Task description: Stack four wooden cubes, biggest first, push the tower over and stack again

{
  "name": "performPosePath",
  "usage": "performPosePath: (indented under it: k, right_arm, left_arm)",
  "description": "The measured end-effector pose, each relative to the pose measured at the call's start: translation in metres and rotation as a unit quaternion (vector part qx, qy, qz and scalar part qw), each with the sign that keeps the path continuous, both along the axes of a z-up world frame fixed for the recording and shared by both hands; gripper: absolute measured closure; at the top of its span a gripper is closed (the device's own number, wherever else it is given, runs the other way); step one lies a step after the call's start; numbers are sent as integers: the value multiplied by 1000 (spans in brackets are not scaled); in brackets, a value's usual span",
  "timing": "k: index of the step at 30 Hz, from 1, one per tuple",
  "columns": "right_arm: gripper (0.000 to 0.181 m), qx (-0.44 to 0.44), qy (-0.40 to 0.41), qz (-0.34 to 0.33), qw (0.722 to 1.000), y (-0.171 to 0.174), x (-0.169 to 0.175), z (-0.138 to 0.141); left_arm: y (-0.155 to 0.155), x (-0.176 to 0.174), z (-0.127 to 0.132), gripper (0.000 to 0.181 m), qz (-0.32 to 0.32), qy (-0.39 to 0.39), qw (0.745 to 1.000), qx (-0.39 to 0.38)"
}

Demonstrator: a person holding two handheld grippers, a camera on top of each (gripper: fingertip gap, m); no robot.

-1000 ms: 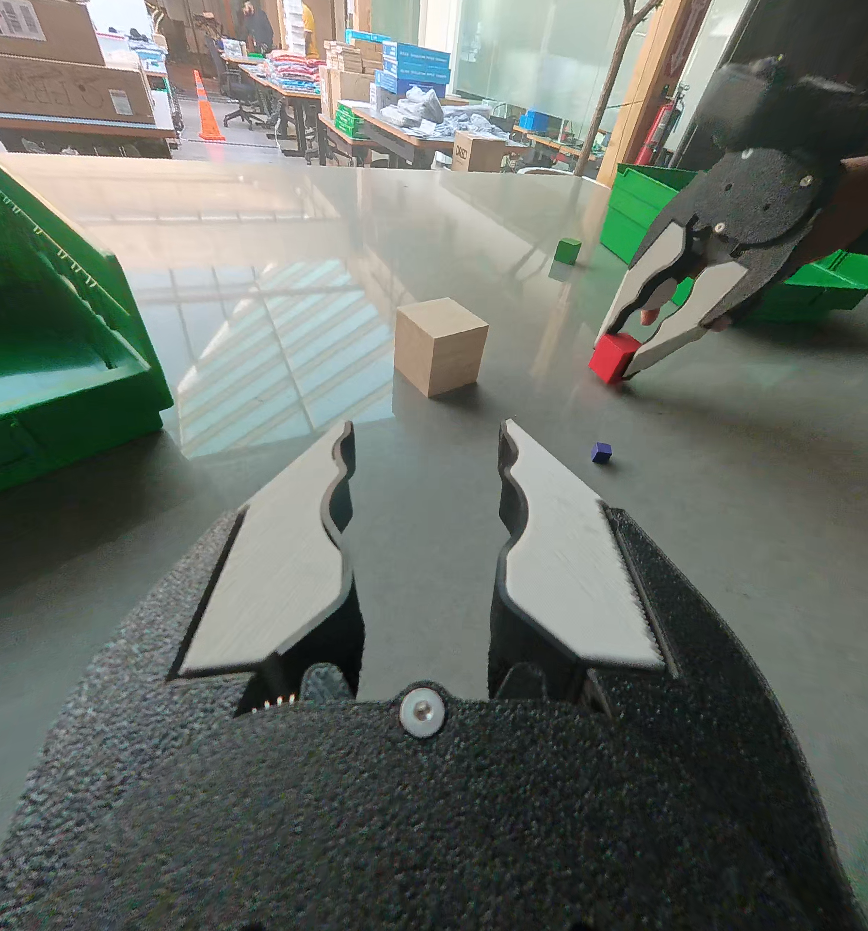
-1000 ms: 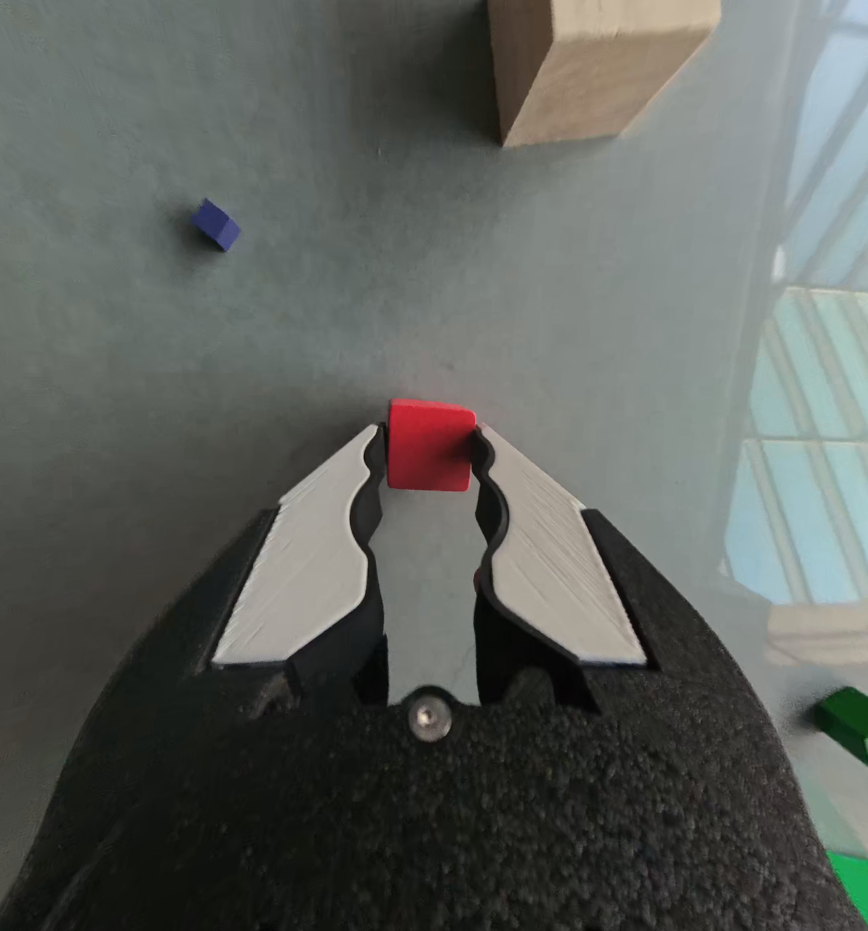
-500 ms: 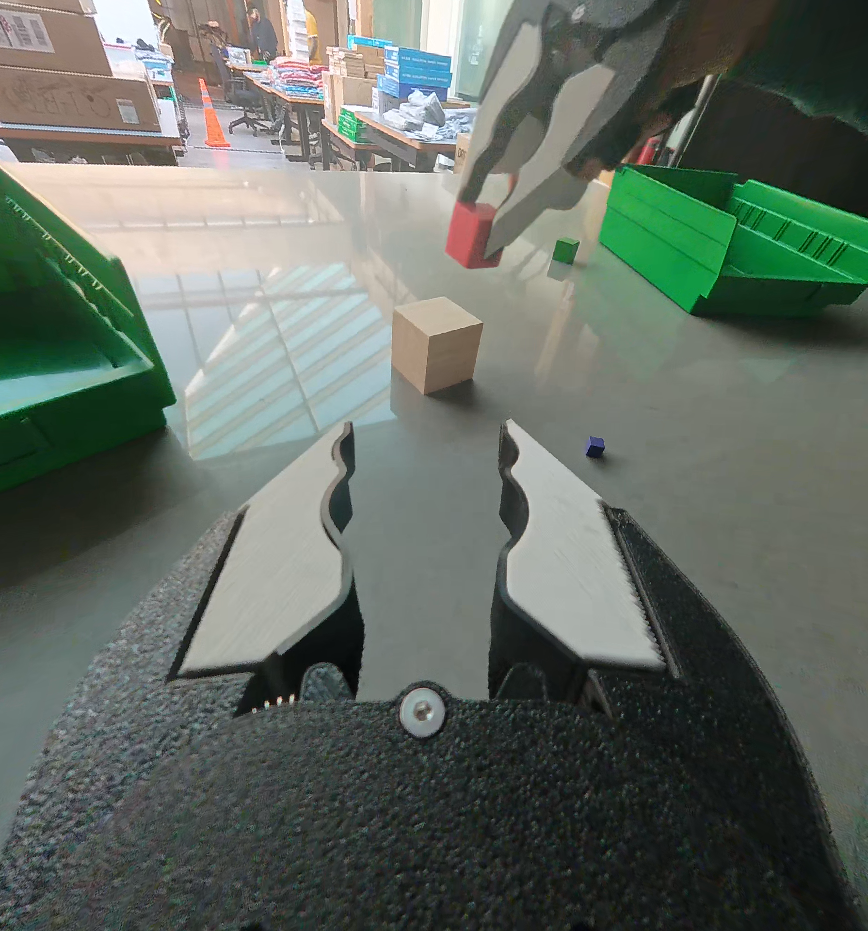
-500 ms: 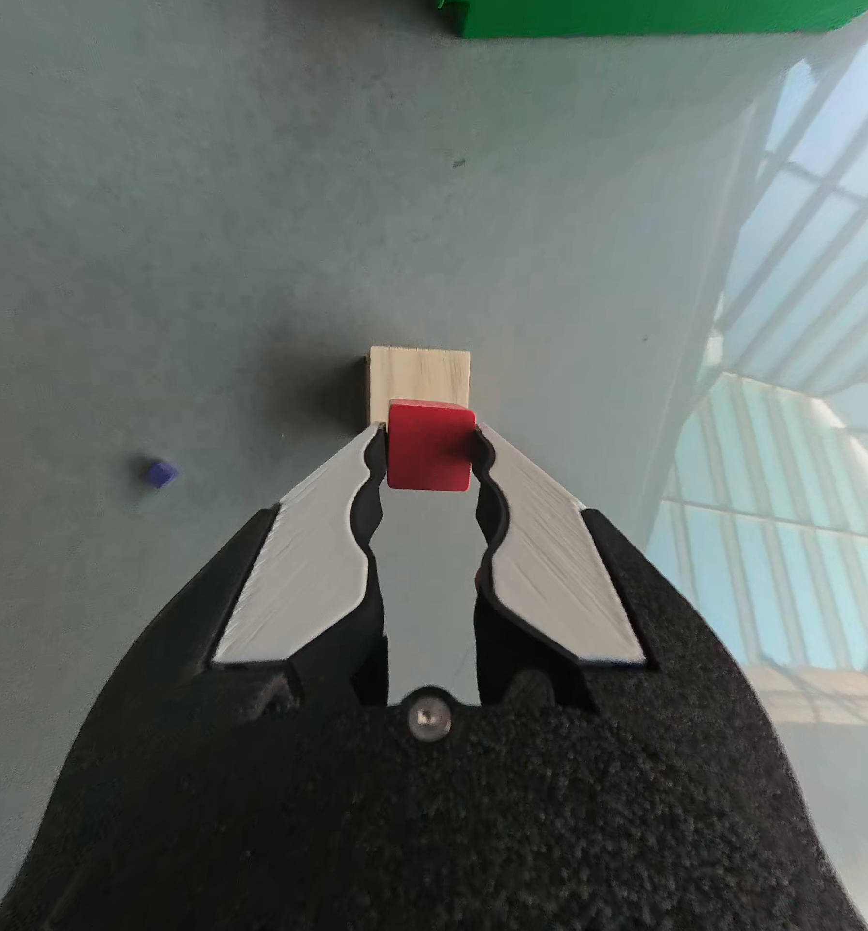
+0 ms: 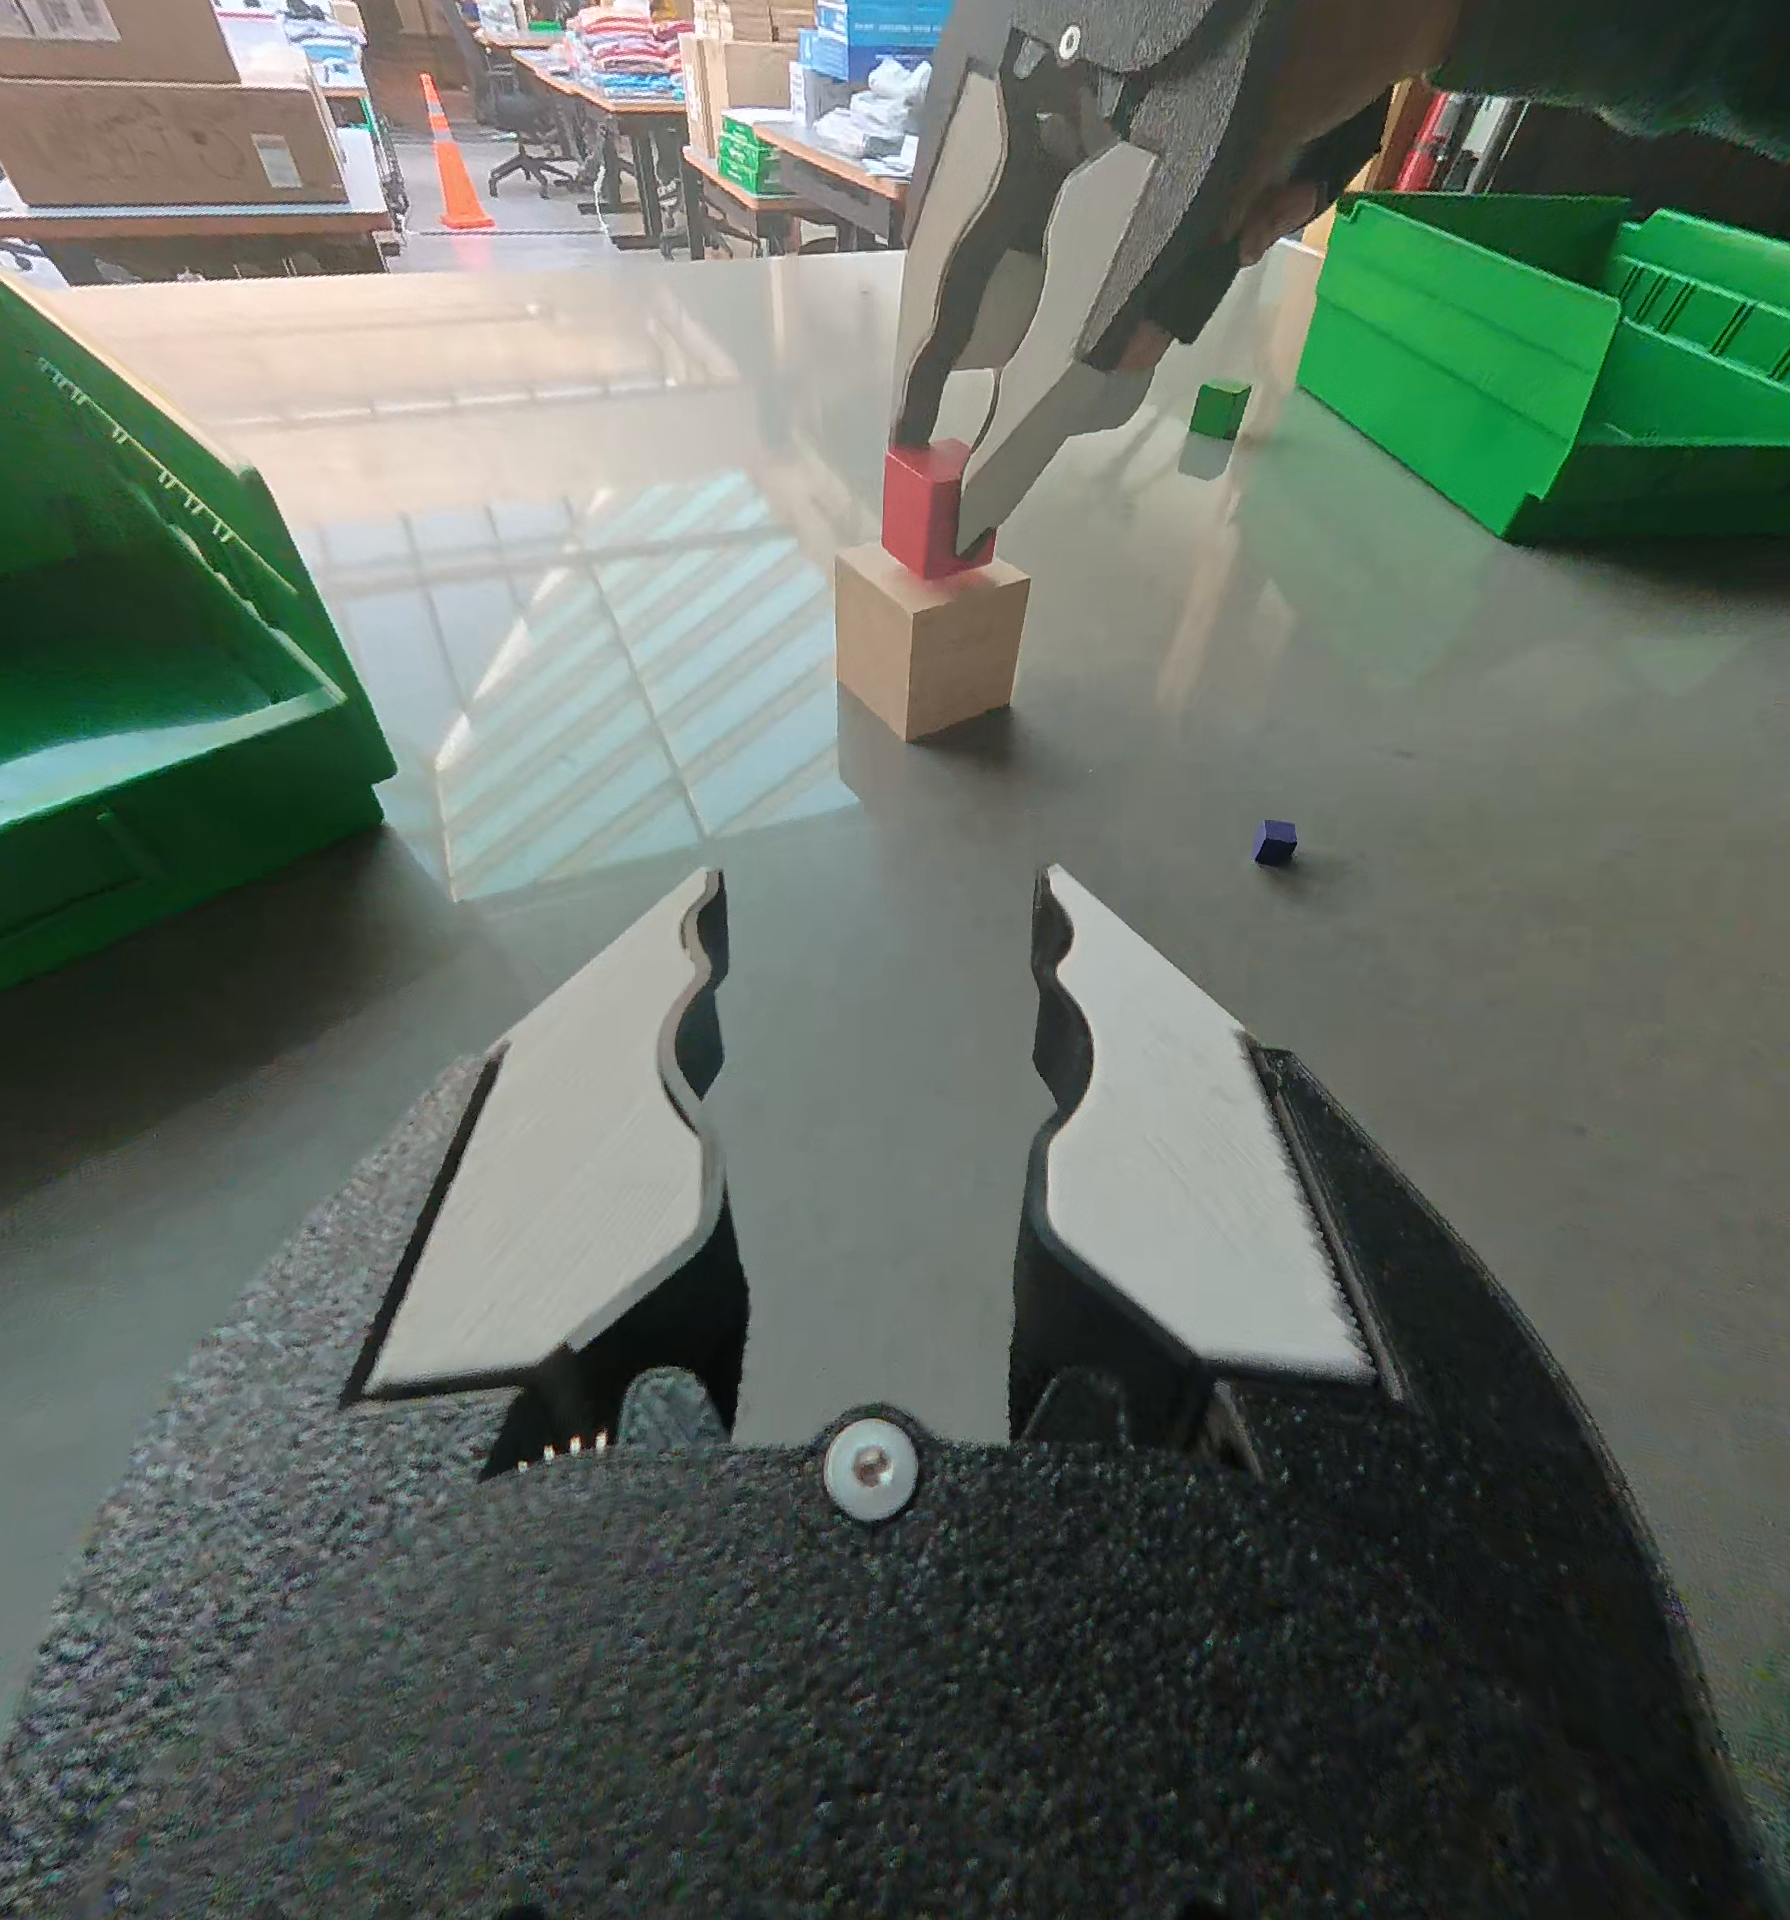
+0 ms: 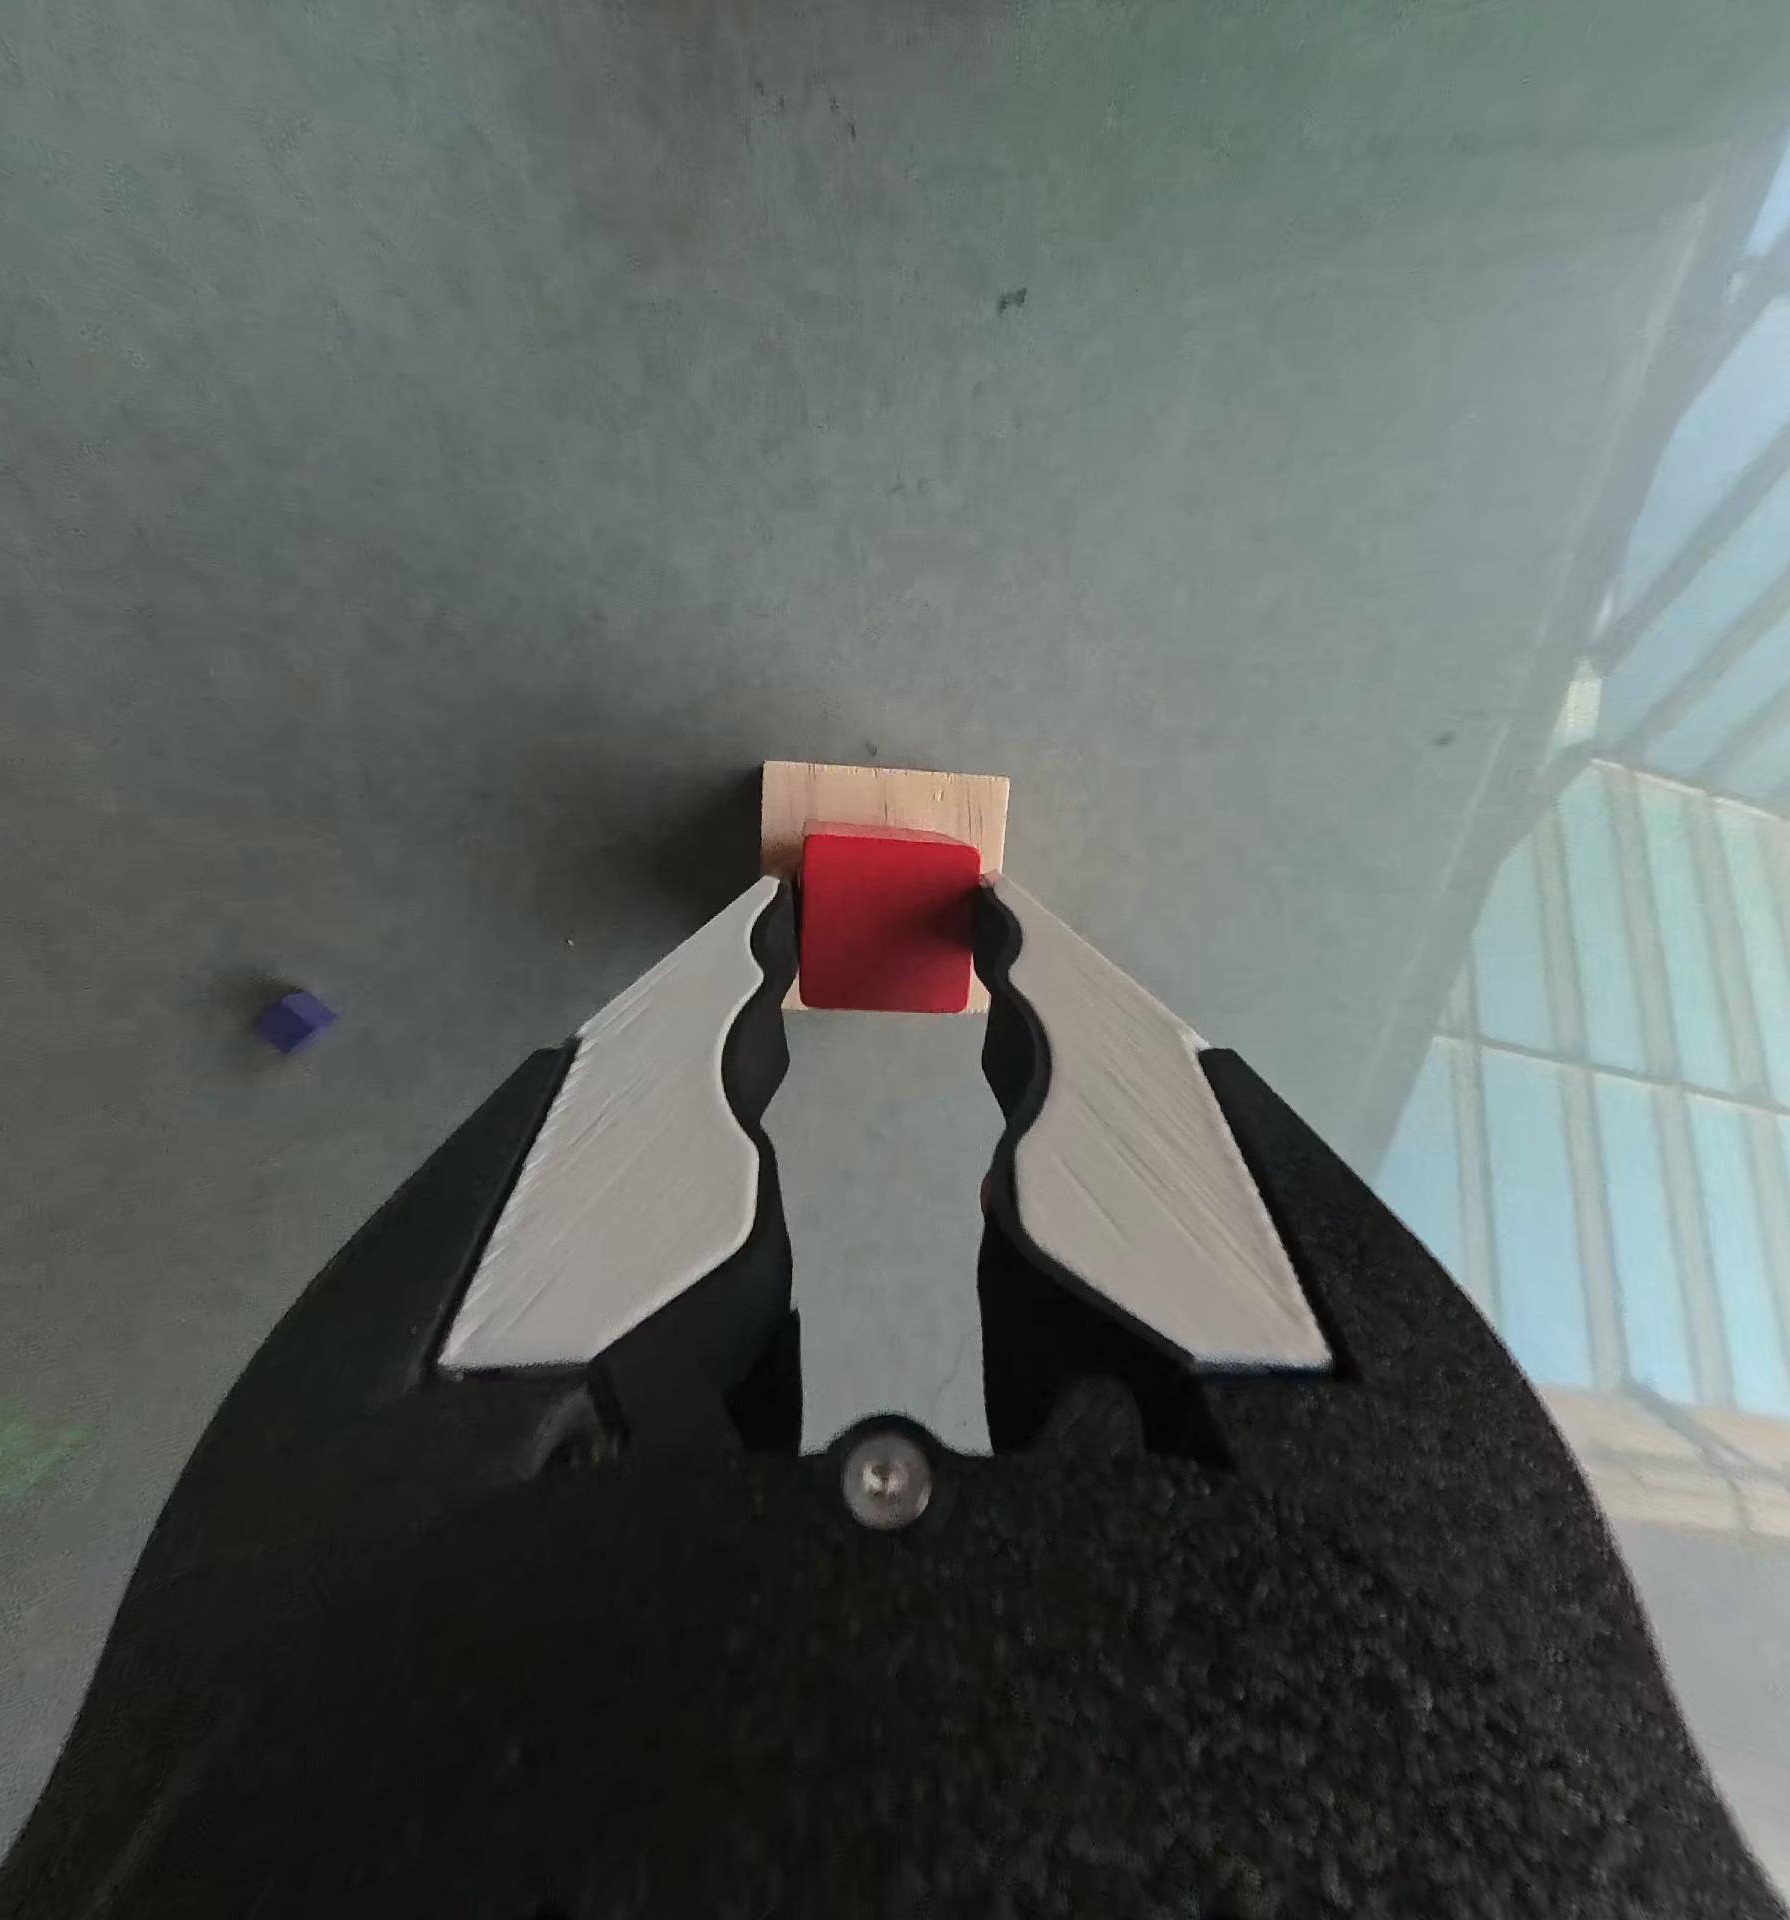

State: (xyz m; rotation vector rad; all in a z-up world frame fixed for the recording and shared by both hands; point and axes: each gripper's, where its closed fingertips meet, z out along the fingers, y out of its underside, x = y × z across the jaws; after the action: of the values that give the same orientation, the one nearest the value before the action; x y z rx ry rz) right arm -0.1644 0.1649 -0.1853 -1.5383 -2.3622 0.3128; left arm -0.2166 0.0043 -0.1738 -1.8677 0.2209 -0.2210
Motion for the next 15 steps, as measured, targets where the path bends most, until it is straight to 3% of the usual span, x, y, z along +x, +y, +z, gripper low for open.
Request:
performPosePath:
  k: [15]
  right_arm:
    - [148, -3, 3, 4, 1000, 0, -1, -3]
  left_arm:
    - [2, 2, -5, 119, -5, 0, 1000, -14]
